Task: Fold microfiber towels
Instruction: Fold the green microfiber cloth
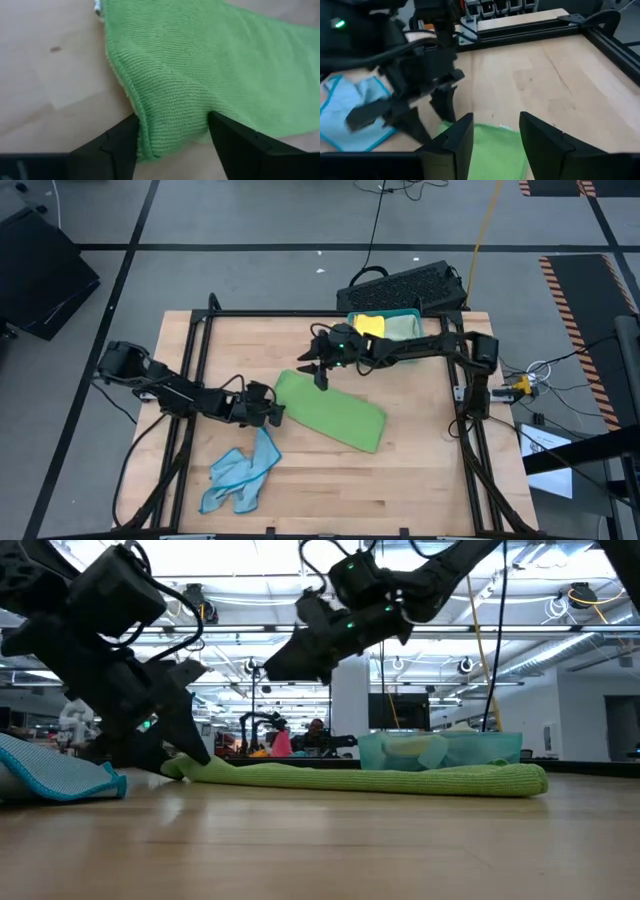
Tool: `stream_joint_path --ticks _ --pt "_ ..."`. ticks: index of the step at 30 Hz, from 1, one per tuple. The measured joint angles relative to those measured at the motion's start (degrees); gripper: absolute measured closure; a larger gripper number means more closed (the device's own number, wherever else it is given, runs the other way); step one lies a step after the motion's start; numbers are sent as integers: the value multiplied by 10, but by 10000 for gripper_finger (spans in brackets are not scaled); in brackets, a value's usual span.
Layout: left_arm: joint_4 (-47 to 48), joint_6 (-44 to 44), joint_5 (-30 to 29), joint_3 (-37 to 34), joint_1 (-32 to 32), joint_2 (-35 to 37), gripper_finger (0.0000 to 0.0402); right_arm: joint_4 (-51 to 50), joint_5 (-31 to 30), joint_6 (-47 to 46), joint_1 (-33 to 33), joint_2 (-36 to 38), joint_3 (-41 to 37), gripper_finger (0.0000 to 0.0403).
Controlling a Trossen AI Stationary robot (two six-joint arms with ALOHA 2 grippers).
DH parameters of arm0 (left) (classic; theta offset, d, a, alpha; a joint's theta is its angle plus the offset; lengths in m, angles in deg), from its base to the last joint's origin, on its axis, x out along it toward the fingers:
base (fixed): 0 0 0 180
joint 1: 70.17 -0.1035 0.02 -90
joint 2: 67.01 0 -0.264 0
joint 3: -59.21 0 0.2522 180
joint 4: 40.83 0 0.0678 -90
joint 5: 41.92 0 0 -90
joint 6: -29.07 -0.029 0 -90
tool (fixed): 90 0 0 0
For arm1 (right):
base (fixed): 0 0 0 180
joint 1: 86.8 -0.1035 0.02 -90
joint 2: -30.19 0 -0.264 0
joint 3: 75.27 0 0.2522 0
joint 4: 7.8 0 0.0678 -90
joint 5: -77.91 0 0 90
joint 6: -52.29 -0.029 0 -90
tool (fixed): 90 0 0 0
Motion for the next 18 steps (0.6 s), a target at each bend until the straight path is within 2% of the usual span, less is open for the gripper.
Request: stream_joint_path --ticks 5,11,13,18 --pt "-3 -96 16 7 -2 -1 235 -56 1 -16 0 -71 79 250" --pt "25 -239 29 8 -6 29 374 -162 13 4 -1 -109 150 250" --pt "54 -285 44 7 -11 52 388 -203 33 15 -1 -106 156 250" --pt "99 -384 40 7 -28 110 376 -336 45 83 11 -69 181 250"
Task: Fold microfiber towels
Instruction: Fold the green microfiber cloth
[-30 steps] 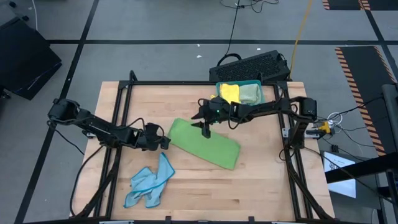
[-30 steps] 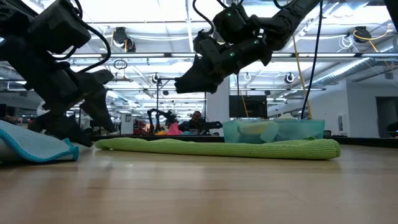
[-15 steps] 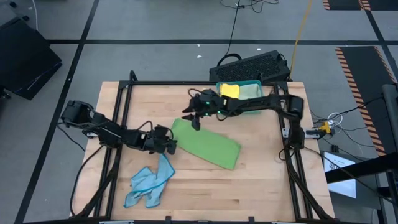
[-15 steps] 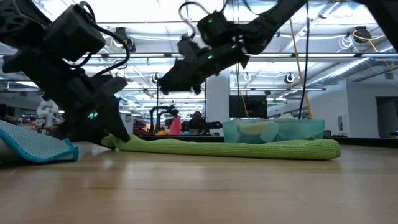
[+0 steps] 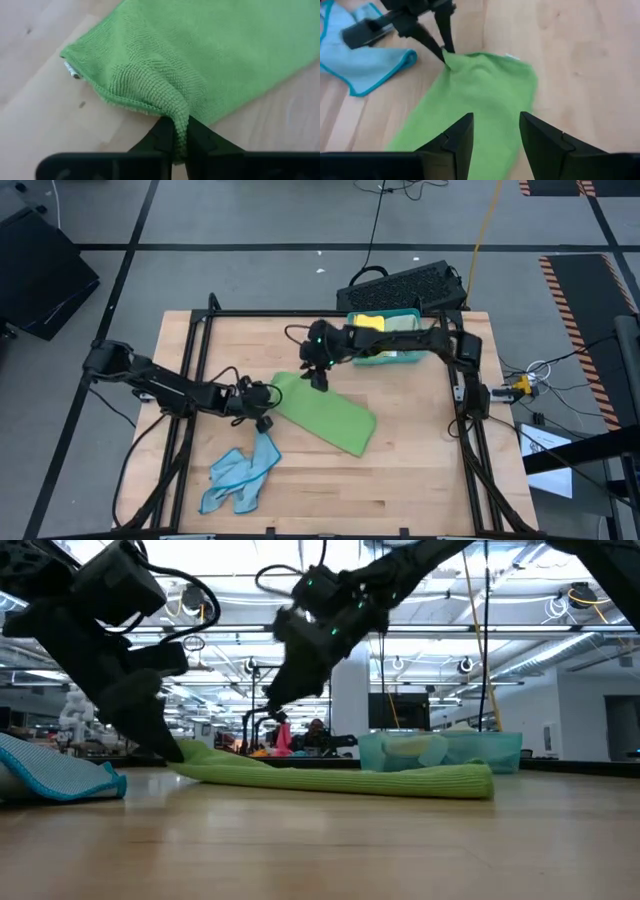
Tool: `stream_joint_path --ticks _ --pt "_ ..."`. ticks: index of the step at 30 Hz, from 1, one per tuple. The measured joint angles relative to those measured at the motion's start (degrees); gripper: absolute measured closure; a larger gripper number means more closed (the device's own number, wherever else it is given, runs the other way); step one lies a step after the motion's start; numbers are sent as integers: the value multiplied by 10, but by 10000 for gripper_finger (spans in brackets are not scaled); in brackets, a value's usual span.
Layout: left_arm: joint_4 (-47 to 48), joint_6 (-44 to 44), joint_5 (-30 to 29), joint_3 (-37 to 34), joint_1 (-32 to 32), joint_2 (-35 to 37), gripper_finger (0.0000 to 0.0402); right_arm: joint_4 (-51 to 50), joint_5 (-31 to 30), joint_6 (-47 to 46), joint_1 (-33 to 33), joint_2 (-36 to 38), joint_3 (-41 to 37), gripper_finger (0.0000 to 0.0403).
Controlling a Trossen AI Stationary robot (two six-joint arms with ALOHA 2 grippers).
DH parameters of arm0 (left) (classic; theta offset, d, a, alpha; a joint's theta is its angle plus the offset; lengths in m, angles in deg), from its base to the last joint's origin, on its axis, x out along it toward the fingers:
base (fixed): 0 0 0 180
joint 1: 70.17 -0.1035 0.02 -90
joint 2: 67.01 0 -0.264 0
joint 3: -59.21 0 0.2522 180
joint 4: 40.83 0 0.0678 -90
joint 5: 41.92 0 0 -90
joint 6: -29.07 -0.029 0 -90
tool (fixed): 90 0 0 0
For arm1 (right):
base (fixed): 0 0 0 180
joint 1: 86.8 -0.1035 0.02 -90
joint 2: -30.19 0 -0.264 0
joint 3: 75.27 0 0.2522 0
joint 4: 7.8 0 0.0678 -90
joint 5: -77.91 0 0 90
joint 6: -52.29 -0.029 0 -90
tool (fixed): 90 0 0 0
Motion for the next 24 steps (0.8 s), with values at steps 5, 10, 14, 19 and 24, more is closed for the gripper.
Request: stream_joint_path --ticks 5,10,14,19,24 --pt "33 -63 3 0 -23 20 392 -13 -6 9 31 -12 54 250" --pt "69 -150 14 0 -53 24 383 6 -17 -27 37 -52 86 242" --pt "75 -194 34 0 -52 25 375 66 -17 -87 25 -76 88 221" --pt "86 -213 34 0 -53 25 373 100 -25 -144 -1 -104 87 195" --pt "92 -256 34 0 -53 25 372 105 -64 -171 -9 -113 87 192"
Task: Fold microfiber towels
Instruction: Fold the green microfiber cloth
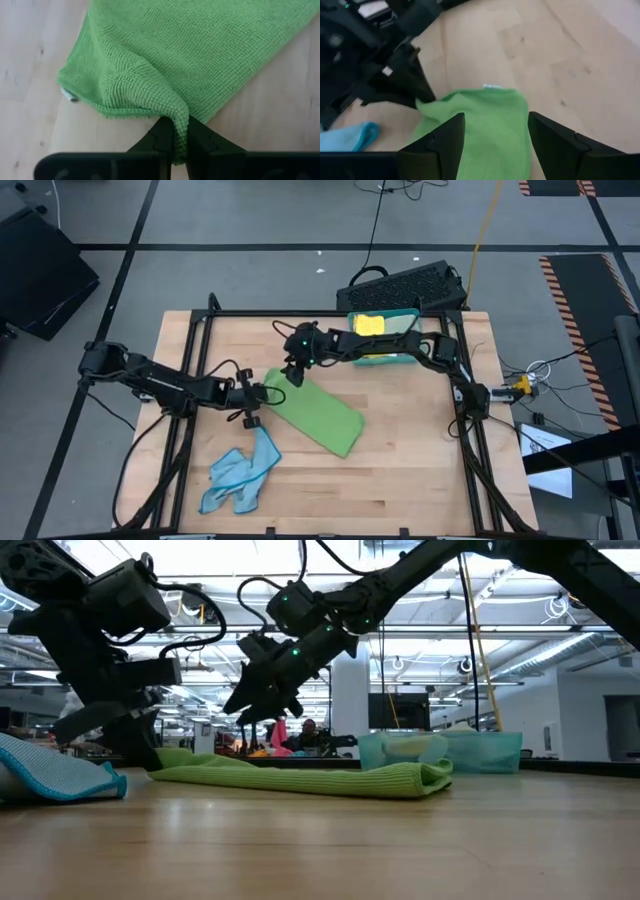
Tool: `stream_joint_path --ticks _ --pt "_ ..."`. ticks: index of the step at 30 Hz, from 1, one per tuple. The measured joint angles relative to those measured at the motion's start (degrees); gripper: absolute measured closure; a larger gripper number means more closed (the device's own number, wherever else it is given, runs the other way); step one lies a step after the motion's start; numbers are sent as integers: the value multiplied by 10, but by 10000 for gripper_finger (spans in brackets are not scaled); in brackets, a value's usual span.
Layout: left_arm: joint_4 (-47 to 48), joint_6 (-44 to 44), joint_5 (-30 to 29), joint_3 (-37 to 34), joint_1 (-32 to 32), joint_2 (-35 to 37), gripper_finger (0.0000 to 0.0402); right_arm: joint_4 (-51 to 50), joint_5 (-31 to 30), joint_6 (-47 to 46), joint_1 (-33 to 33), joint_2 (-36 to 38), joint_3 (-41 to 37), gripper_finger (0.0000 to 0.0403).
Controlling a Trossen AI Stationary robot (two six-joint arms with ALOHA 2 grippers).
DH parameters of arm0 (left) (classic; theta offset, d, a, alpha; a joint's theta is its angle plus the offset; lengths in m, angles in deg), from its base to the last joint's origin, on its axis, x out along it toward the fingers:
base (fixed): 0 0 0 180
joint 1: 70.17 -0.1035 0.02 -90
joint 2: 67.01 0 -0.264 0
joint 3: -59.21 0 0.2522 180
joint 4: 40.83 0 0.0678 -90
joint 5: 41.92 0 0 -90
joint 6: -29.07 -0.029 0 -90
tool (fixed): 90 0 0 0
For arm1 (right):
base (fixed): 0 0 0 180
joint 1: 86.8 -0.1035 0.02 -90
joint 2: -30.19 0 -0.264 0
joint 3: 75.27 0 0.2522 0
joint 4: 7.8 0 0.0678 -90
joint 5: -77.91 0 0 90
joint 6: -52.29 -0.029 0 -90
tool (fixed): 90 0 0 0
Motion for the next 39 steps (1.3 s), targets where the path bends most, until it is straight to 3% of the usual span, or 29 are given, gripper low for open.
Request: stream_joint_path --ticks 11,20,33,36,39 --pt "-53 -75 -6 1 0 3 371 9 -14 -24 -8 -36 0 195" --pt "-57 -84 -6 1 1 3 371 10 -45 -12 -11 -44 0 199" --pt "-87 -129 4 1 1 3 371 18 -44 -23 -27 -75 0 226" --pt "-79 -117 8 1 1 3 371 26 -61 -4 -28 -84 0 241" --pt "-69 -101 8 0 0 3 371 16 -63 17 -33 -87 -10 285"
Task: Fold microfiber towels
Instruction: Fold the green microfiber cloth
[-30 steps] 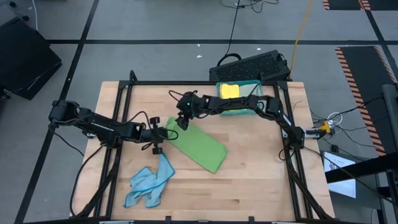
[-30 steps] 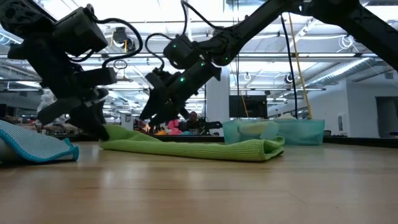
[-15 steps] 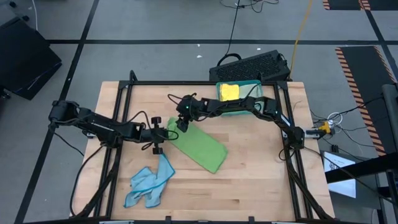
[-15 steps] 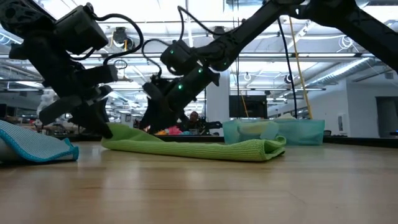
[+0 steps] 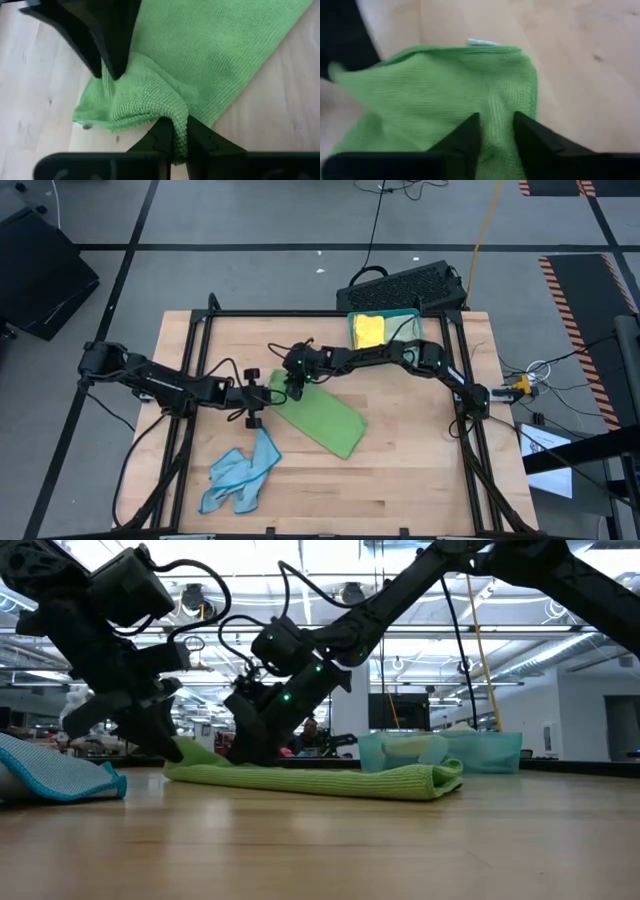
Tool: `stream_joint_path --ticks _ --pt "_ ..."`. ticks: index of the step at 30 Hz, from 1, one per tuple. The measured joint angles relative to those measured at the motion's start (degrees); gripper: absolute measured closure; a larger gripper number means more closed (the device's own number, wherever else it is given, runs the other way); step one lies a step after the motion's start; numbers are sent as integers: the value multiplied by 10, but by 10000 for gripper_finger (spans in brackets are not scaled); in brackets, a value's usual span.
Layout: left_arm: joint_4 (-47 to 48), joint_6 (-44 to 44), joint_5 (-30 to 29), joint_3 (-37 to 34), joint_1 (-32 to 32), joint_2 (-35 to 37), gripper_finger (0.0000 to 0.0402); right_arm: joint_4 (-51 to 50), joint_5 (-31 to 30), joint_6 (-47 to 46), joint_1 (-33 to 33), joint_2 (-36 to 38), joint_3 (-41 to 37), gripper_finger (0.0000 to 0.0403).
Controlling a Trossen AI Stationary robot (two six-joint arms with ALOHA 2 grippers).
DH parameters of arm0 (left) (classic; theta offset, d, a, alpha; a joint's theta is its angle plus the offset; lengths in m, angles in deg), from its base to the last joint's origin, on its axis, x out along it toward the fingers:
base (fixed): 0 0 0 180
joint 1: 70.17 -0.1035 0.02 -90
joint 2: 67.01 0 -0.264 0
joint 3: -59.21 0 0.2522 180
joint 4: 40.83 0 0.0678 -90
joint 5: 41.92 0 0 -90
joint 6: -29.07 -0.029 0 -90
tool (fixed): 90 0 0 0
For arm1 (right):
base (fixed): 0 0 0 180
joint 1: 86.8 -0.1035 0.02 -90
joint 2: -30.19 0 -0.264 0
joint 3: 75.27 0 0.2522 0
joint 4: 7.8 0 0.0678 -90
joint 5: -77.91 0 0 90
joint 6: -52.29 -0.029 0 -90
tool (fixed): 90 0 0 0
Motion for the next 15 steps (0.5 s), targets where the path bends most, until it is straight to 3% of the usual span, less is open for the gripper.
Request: stream_joint_path --ticks 5,10,15 --pt "-2 31 -24 -25 -9 0 371 4 18 4 -7 -1 -23 387" --pt "1 28 -92 -35 -29 0 371 -29 21 6 -9 34 -50 389" --pt "-54 -98 -154 -36 -89 0 371 -87 20 -16 -5 88 -83 397"
